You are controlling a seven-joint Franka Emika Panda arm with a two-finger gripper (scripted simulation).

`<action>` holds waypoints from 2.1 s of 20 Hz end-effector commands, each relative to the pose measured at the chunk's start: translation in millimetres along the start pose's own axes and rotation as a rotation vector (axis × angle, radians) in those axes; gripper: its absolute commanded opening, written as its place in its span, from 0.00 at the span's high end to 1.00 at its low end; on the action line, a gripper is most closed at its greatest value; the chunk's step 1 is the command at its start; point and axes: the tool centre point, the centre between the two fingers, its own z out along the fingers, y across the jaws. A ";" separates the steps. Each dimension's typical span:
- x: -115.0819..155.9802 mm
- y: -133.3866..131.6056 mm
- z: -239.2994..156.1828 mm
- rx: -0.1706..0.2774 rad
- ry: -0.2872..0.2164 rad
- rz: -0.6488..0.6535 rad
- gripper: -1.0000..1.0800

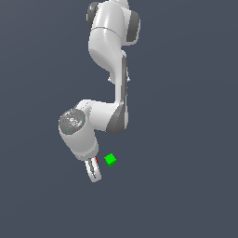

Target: Stack the red cube on top of the green cube.

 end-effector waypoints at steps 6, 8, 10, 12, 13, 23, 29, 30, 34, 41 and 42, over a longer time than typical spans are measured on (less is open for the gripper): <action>0.2 0.0 -38.4 0.001 0.001 0.000 1.00; 0.6 -0.4 -41.7 0.001 0.001 0.000 1.00; 0.8 -1.1 -42.2 0.001 0.001 0.000 1.00; 0.7 -1.1 -41.8 0.001 0.001 0.000 1.00; 0.5 -1.1 -41.6 0.001 0.001 0.000 1.00; -31.5 -4.5 -17.9 0.001 0.002 0.000 1.00; -64.7 -8.8 6.8 0.001 0.002 0.000 1.00; -68.8 -9.5 9.9 0.001 0.002 0.000 1.00; -78.2 -11.5 17.6 0.000 0.001 0.000 1.00; -78.6 -11.6 18.0 0.000 0.001 0.000 0.04; -78.6 -11.6 18.0 0.000 0.001 0.000 0.04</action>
